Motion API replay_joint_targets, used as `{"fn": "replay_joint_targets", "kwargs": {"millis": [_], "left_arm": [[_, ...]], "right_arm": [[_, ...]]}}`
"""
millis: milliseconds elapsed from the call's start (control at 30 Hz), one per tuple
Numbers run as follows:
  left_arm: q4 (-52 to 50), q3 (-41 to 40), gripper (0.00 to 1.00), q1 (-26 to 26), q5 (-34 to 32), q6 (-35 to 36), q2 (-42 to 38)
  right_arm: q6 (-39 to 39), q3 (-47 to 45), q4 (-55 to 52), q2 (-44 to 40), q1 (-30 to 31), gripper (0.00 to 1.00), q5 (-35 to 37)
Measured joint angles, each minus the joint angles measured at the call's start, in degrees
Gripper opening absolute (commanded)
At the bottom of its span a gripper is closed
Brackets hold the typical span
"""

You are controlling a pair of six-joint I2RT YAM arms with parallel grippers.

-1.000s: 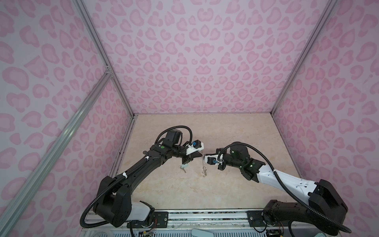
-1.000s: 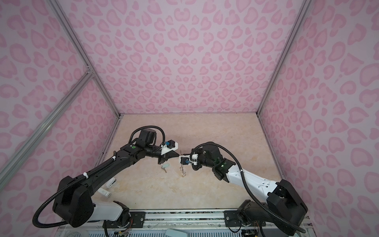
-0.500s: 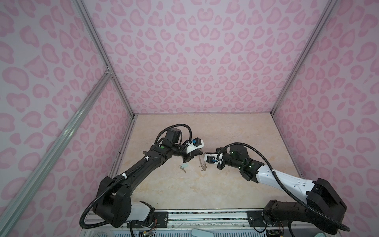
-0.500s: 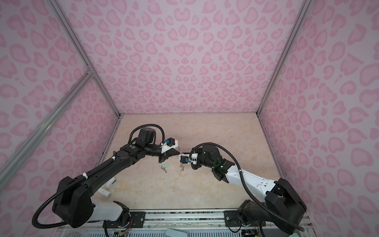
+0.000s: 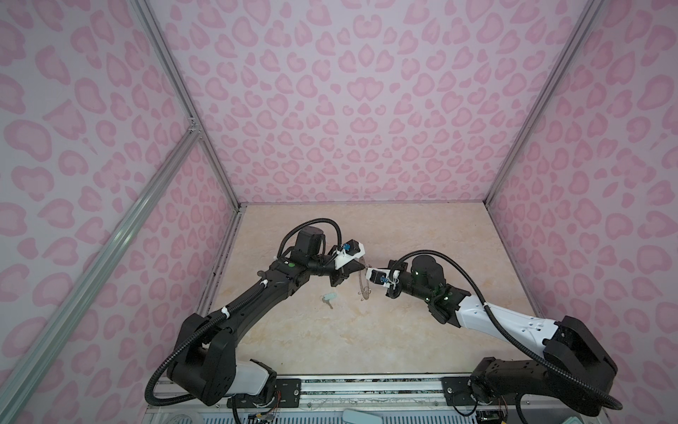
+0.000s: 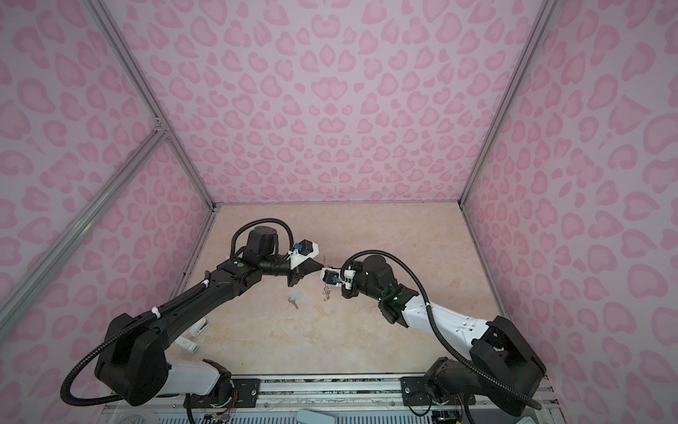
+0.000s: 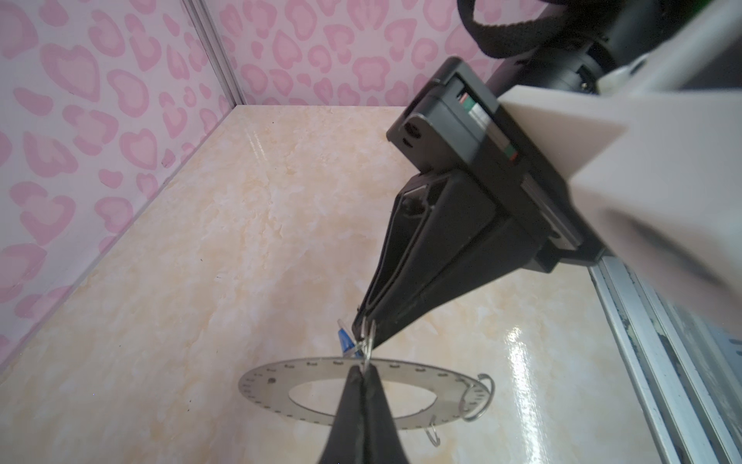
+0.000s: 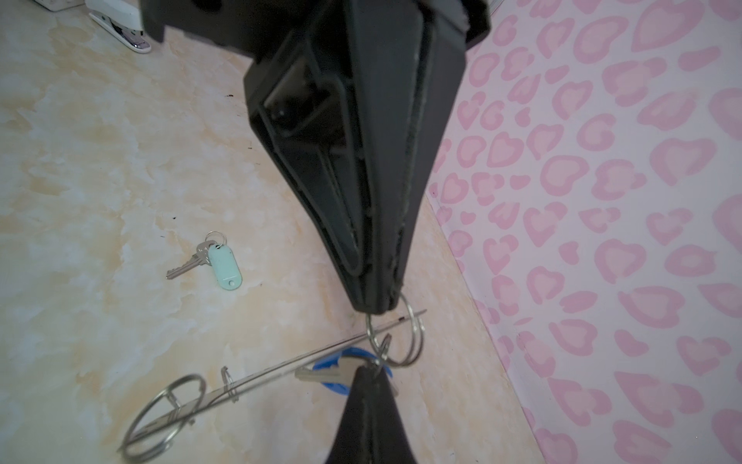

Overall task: Attach keys to a key ring
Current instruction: Insert the key into the keyring.

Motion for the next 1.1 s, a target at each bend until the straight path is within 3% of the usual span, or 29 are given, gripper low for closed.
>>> {"fn": "replay_joint_targets", "kwargs": {"millis": [233, 533, 1100], "left_arm": [[1.6, -0.8, 0.03, 0.0, 1.5, 0.8, -0.2], [1.7, -1.0, 0.03, 0.0, 2.9, 2.6, -0.8], [1.2, -2.3, 0.03, 0.0, 3.4, 4.1, -2.7]], "right_arm": [[5.4, -2.2, -0.4, -4.8, -6.0, 0.16, -4.2], [10.4, -0.5, -2.3, -5.4, -7.1, 0.22, -14.3], [16.8, 2.3, 0.1, -1.4, -6.0, 0.16, -20.6]]}}
